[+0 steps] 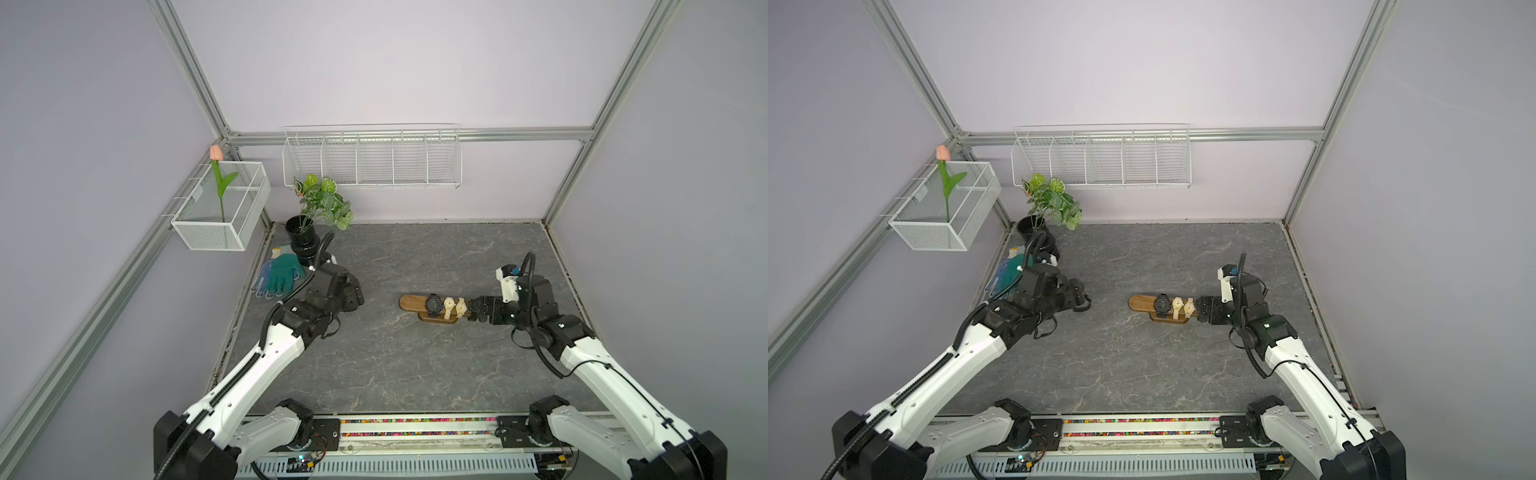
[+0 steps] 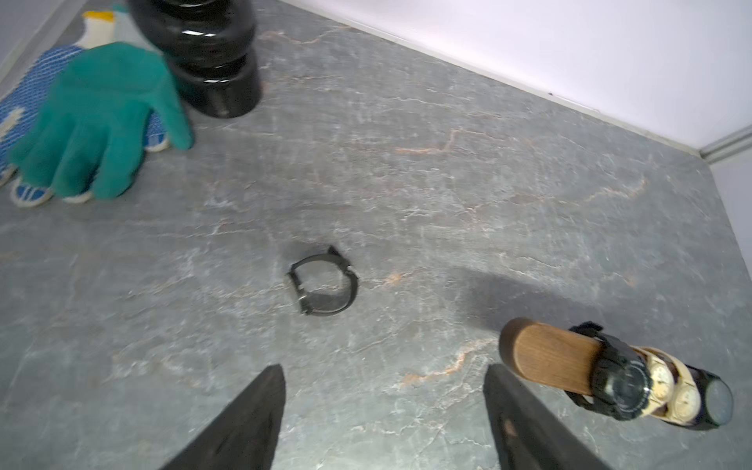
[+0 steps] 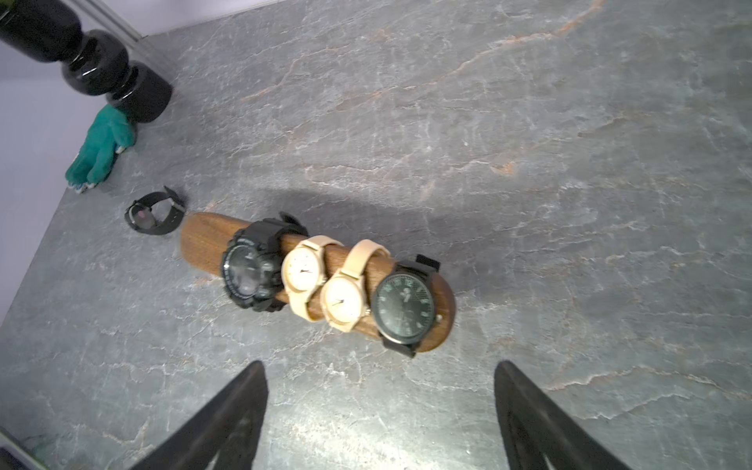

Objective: Place watch on stand
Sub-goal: Pick up the watch at the center of the board.

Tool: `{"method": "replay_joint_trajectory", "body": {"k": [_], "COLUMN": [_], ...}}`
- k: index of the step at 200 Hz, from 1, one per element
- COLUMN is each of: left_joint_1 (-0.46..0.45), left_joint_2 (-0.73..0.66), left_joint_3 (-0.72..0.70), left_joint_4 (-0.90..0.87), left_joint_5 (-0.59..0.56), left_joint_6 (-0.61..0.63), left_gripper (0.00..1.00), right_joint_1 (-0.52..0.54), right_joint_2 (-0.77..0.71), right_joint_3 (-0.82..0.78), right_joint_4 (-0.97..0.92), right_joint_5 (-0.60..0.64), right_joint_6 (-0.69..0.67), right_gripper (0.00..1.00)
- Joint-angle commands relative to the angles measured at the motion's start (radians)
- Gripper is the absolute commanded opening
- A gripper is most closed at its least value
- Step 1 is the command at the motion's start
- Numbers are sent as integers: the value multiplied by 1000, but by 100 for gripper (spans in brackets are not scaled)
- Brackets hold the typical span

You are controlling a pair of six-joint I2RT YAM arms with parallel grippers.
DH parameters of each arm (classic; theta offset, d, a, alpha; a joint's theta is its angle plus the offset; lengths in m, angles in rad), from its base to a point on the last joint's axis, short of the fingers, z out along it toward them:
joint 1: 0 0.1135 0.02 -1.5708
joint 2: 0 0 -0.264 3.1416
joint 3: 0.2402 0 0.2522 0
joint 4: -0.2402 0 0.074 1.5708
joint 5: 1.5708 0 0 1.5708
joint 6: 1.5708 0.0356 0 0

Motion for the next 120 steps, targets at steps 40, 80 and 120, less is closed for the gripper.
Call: {"method": "replay_joint_trajectory", "body": {"k": [40, 80, 120], "left_joint_1": [22, 24, 23], "left_joint_2": [-378, -481, -583], "left_joint_3": [-163, -233, -282], "left_joint_4": [7, -3, -37], "left_joint_5": [-296, -308, -330], "left_joint_6": [-81, -85, -107], "left_gripper": [89, 92, 92], "right_joint_1": [281, 404, 485], "right_joint_2": [297, 607, 879], "right_joint_3": [315, 566, 843], "right_joint_4": [-25, -45, -94], "right_joint_5": [117, 123, 117], "right_joint_6": [-47, -73, -118], "right_gripper": [90, 95, 95]}}
